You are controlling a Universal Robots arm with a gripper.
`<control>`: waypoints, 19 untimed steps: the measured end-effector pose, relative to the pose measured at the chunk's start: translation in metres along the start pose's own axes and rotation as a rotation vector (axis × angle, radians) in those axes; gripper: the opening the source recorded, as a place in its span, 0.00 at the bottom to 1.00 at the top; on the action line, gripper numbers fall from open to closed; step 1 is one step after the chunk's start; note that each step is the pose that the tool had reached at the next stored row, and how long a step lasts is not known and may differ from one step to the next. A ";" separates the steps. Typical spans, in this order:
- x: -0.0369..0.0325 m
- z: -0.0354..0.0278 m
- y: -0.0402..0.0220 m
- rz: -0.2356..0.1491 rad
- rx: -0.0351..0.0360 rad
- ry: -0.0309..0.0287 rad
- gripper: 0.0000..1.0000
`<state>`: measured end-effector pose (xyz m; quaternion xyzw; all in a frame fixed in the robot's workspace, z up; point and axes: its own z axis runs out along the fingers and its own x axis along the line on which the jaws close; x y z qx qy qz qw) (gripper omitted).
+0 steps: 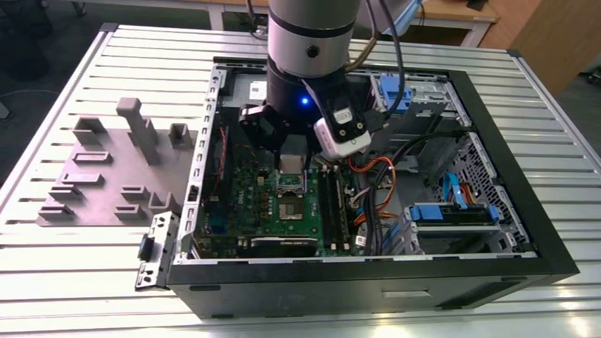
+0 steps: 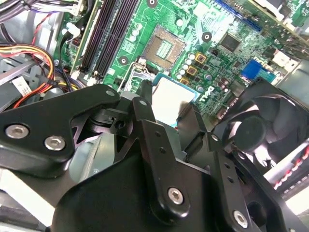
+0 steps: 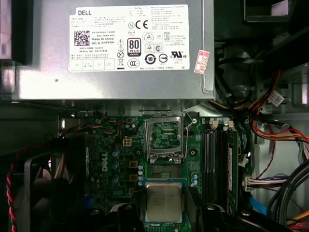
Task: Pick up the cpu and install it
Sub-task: 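Place the cpu into insertion slot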
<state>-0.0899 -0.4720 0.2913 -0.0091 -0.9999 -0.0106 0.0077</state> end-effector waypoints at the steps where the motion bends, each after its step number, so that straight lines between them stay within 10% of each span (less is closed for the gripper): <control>1: 0.0000 0.0019 0.0000 0.000 -0.0001 -0.0001 0.45; 19: -0.0002 0.0084 -0.0002 0.000 0.0000 0.0000 0.45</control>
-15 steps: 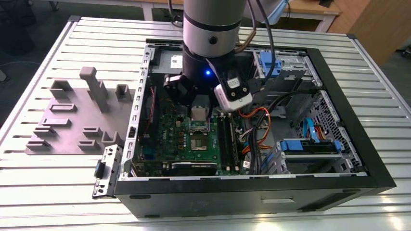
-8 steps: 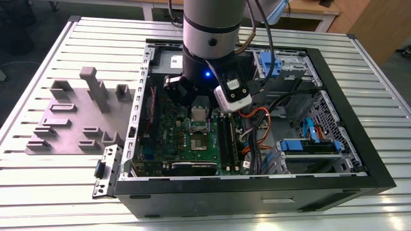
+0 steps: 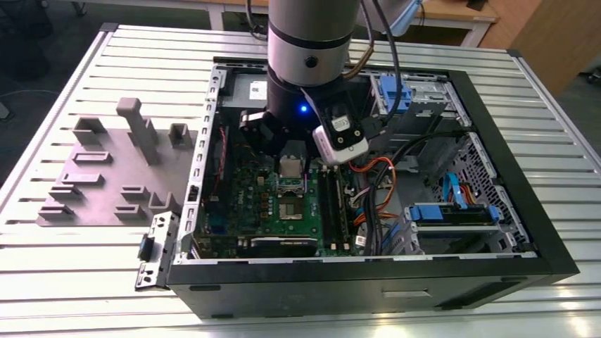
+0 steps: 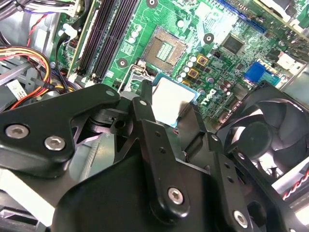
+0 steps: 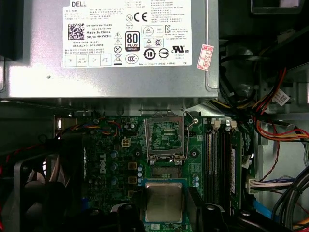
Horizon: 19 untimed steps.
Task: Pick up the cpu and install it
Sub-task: 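Place the cpu into insertion slot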
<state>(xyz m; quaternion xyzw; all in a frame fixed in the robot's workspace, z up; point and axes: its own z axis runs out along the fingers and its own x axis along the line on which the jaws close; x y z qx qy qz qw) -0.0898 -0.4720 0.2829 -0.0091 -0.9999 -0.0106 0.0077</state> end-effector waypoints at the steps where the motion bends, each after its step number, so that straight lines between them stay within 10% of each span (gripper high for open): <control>1: 0.0000 0.0000 0.0000 0.000 0.0000 0.0000 0.45; 19: -0.0002 0.0084 -0.0004 0.000 0.0001 0.0000 0.45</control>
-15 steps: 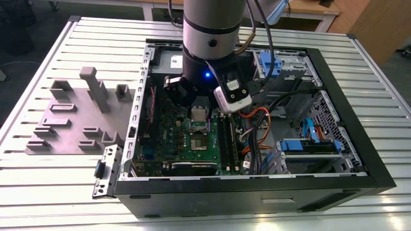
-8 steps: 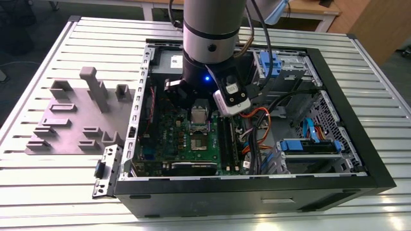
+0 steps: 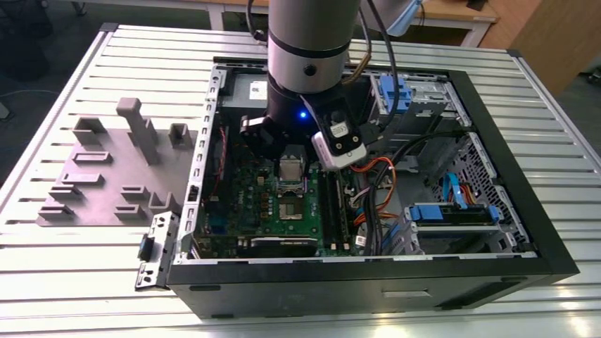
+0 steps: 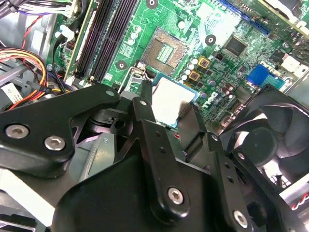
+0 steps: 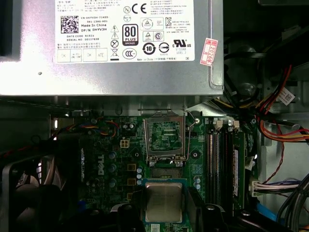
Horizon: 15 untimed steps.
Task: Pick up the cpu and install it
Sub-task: 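Place the cpu into insertion slot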
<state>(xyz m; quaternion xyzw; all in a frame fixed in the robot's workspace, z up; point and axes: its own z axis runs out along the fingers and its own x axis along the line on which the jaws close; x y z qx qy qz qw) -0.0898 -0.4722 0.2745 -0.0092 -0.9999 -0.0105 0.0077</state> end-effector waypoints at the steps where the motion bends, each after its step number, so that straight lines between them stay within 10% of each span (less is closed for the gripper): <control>1: 0.0000 0.0000 0.0000 0.000 0.0001 0.0000 0.45; 15: -0.0002 0.0125 -0.0003 -0.023 0.0005 0.0005 0.45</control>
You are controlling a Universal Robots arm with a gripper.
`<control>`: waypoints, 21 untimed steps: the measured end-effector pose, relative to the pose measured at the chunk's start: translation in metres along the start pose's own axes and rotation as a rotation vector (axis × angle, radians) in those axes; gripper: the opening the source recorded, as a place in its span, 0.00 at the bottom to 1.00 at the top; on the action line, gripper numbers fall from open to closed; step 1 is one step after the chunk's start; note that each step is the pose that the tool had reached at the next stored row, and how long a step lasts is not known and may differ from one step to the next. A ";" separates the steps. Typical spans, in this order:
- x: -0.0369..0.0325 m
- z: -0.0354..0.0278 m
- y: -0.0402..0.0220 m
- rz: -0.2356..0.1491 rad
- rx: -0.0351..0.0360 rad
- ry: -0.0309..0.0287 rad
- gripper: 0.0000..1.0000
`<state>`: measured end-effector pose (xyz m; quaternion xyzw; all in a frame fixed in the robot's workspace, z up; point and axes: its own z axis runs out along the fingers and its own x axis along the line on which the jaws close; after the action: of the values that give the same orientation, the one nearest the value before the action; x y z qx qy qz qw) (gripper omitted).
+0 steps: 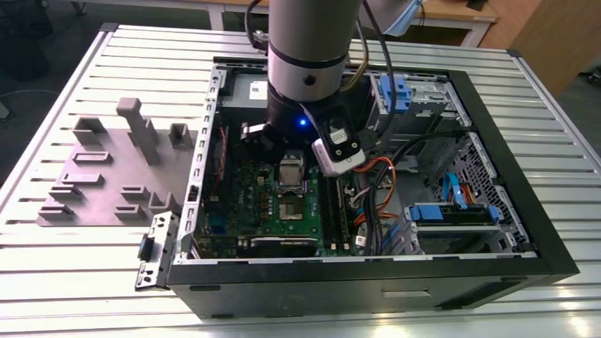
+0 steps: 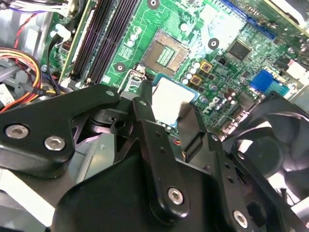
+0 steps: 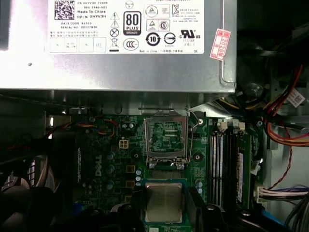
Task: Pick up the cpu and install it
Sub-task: 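Place the cpu into insertion slot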
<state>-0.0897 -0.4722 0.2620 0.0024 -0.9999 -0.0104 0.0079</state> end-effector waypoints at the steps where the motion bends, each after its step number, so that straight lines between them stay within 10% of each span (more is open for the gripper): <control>1: -0.0001 0.0019 -0.0002 0.000 -0.0001 0.0000 0.45; 21: -0.0046 0.0131 -0.0126 0.000 0.0000 0.0000 0.45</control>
<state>-0.0853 -0.4845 0.2486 0.0023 -0.9999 -0.0104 0.0078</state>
